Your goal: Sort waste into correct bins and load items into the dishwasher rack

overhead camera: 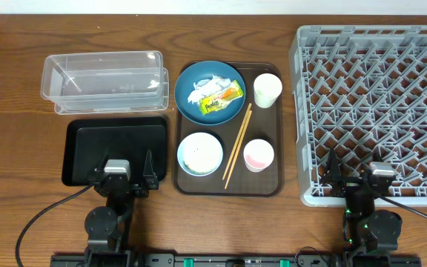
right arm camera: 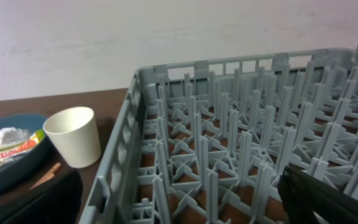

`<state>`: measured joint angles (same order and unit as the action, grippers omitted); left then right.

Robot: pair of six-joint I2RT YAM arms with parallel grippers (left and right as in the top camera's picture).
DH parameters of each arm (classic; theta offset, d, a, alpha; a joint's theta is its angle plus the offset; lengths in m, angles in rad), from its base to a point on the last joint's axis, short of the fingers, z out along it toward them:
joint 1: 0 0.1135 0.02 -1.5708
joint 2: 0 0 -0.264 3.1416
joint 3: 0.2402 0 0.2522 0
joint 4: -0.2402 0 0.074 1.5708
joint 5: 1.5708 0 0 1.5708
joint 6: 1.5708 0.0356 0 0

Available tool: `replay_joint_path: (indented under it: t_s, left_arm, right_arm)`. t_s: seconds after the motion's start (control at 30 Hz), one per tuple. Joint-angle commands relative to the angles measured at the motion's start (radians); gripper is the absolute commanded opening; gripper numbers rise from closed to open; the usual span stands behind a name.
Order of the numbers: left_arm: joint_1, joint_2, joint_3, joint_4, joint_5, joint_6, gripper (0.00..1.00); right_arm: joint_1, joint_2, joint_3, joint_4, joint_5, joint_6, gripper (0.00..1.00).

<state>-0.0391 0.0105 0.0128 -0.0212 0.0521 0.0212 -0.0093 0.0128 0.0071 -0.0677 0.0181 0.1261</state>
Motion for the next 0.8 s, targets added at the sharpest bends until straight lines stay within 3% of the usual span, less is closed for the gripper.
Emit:
replay_joint_path:
  t_s: [0.0, 0.13, 0.3, 0.57, 0.77]
  left_arm:
    - [0.006, -0.005, -0.009, -0.045, -0.008, -0.111, 0.99]
    - [0.006, 0.003, 0.014, -0.08, -0.008, -0.157, 0.99]
    - [0.006, 0.084, 0.13, -0.235, 0.058, -0.159, 0.99]
    - [0.006, 0.437, 0.427, -0.419, 0.203, -0.158, 0.99]
    - [0.006, 0.749, 0.734, -0.699, 0.203, -0.158, 0.99]
  right_arm:
    - [-0.01, 0.0, 0.002, -0.004, -0.019, 0.035, 0.99]
    - [-0.01, 0.001, 0.04, -0.044, -0.032, 0.035, 0.99]
    - [-0.01, 0.047, 0.162, -0.212, -0.034, 0.034, 0.99]
    - [-0.01, 0.328, 0.449, -0.388, -0.117, 0.034, 0.99]
    - [-0.01, 0.623, 0.698, -0.607, -0.116, 0.029, 0.99]
